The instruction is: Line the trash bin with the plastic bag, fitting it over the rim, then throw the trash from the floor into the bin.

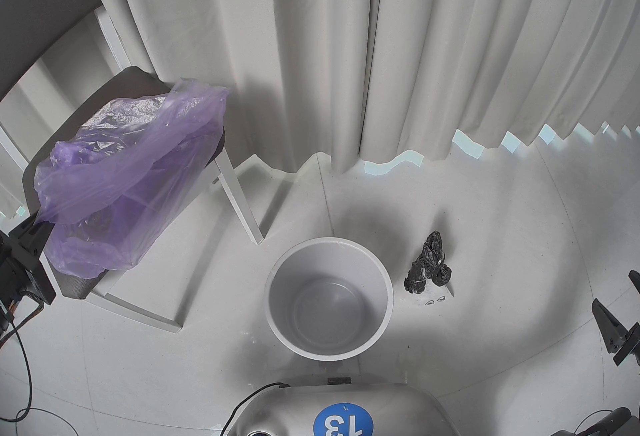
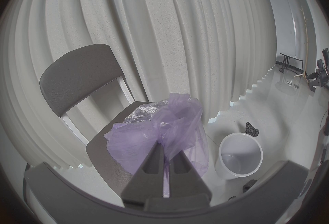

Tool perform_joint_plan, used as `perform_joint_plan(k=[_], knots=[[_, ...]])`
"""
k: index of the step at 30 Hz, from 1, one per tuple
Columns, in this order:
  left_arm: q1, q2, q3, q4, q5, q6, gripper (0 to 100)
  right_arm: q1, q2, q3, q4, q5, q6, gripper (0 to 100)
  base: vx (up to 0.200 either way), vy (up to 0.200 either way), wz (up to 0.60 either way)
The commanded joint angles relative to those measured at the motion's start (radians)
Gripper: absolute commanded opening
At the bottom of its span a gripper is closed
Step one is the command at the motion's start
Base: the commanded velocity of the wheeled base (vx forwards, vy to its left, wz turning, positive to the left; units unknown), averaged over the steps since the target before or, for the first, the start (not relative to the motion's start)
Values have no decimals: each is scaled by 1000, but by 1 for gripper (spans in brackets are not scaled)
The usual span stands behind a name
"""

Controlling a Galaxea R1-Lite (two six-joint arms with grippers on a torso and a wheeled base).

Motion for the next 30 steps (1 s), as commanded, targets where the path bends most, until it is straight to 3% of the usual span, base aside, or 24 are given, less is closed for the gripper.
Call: perform_joint_plan(k=[1,6,12,15,21,23,24,26,28,30], knots=[[-24,2,-9,-1,1,-5,0,-1,37,-73,-2,-7,-5,100,0,0,0],[-24,16,-17,-3,1,-14,0,-1,80,-162,-2,-12,-7,100,0,0,0],[-25,37,-44,-27,0,-105,0,-1,152,-297,-4,-13,-15,100,0,0,0],[-64,48,-58,-60,1,-169,0,-1,194,-371,-4,-24,-15,100,0,0,0],[-127,48,-69,-73,7,-200,0,1,229,-409,-5,-61,-11,100,0,0,0],[-157,43,-74,-77,7,-215,0,1,269,-426,-25,-90,-2,100,0,0,0],[-177,43,-83,-78,7,-237,0,5,312,-420,-70,-148,10,100,0,0,0],[-190,43,-89,-83,7,-254,0,32,340,-412,-106,-200,28,100,0,0,0],[-216,45,-95,-107,7,-290,0,130,398,-410,-195,-332,102,100,0,0,0],[-231,49,-95,-126,7,-307,0,193,435,-410,-251,-412,142,100,0,0,0]])
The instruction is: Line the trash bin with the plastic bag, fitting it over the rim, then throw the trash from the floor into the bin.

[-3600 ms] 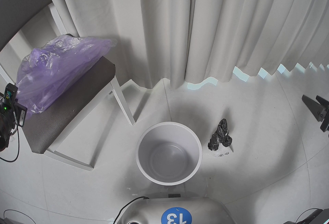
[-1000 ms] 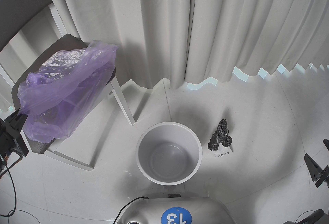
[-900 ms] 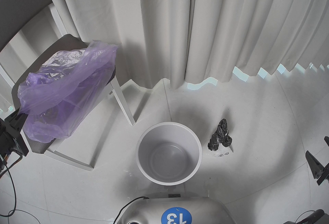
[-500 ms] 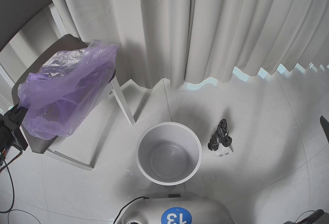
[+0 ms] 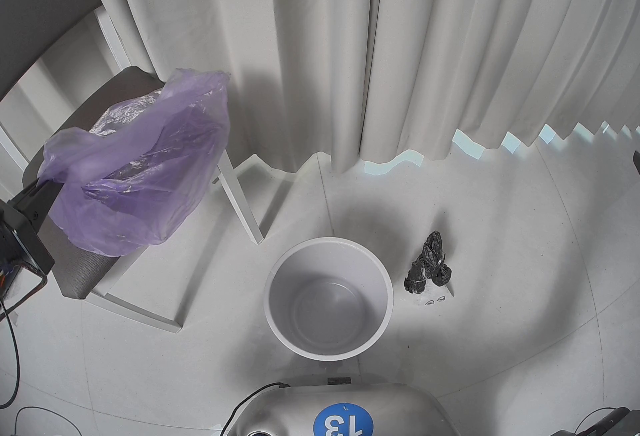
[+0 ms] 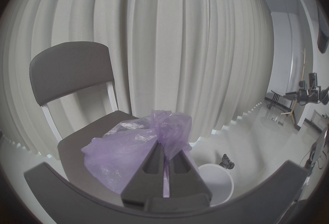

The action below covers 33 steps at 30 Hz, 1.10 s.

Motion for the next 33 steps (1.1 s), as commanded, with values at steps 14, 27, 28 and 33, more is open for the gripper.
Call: perform_joint_plan(k=[14,27,28,33], knots=[[-70,44,-9,-90,2,-66,0,263,13,245,-165,-243,71,100,0,0,0],[-108,59,-4,-104,26,-64,0,181,-310,285,45,-206,49,100,0,0,0],[-108,59,-4,-104,26,-64,0,181,-312,280,54,-198,51,100,0,0,0],[-108,59,-1,-104,26,-64,0,174,-266,202,79,-174,46,100,0,0,0]])
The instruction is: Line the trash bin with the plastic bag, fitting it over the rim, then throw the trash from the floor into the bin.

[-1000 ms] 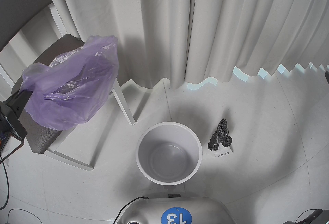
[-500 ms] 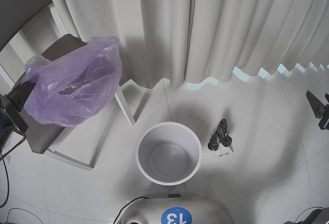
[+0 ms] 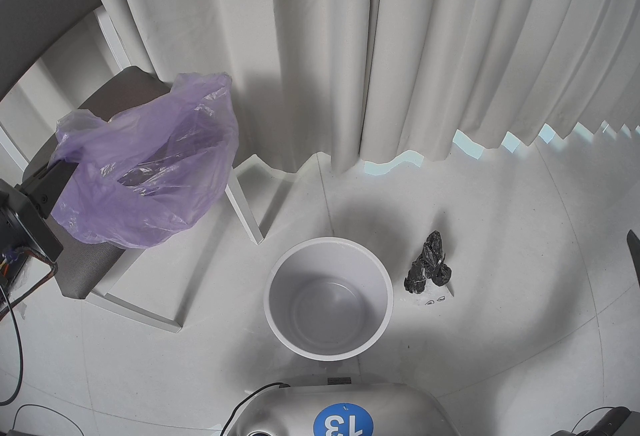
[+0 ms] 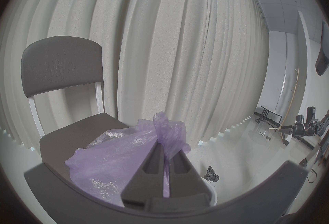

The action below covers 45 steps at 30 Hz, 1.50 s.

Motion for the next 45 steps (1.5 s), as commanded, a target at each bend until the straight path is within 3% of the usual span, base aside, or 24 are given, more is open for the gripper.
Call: perform_joint_plan(k=[1,7,17,24,32,38,40,45], knots=[[-5,4,1,-1,3,0,0,-11,12,-81,10,12,-4,100,0,0,0],[-4,5,0,-10,4,-1,0,-11,97,-202,12,-1,-21,100,0,0,0],[-4,22,4,-15,6,-1,0,-3,181,-226,-1,2,-17,100,0,0,0],[-5,-6,6,-15,20,2,0,40,314,-240,-128,4,-7,100,0,0,0],[-15,-4,17,-15,47,2,0,167,492,-214,-324,4,22,100,0,0,0],[-54,-1,35,-13,83,9,0,250,541,-222,-367,4,20,100,0,0,0],[-54,27,-3,-10,84,25,0,331,568,-223,-369,4,20,100,0,0,0],[-50,89,-108,-2,84,54,0,420,660,-228,-390,7,25,100,0,0,0]])
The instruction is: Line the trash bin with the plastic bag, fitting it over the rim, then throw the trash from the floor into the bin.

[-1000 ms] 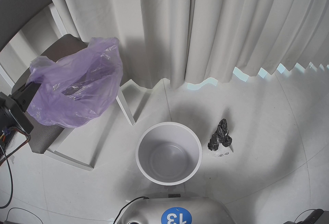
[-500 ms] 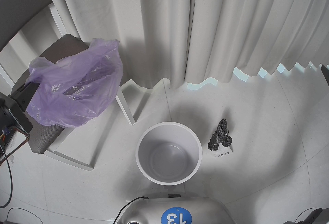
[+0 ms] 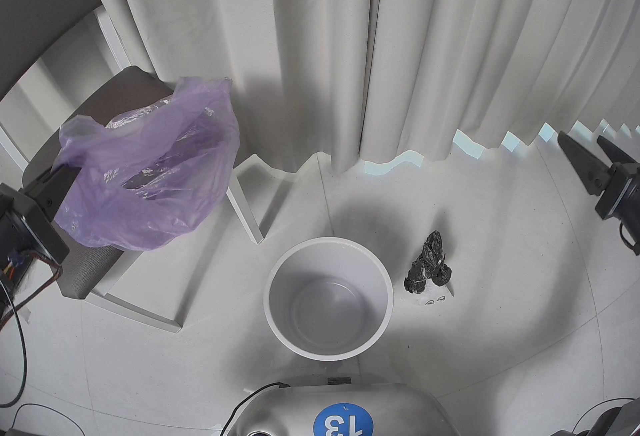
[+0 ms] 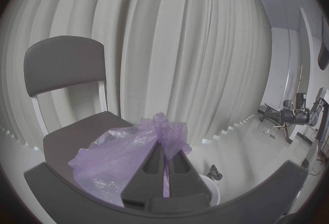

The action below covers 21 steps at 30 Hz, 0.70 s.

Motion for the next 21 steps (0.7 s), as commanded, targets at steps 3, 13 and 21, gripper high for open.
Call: perform_joint_plan(k=[3,13,21], knots=[[-2,94,-143,11,6,35,0,127,197,-3,-108,1,16,100,0,0,0],[-22,106,-222,13,-21,55,0,225,386,-6,-366,-9,43,100,0,0,0],[-119,-18,-170,41,-168,55,0,262,375,-11,-373,-9,41,100,0,0,0]])
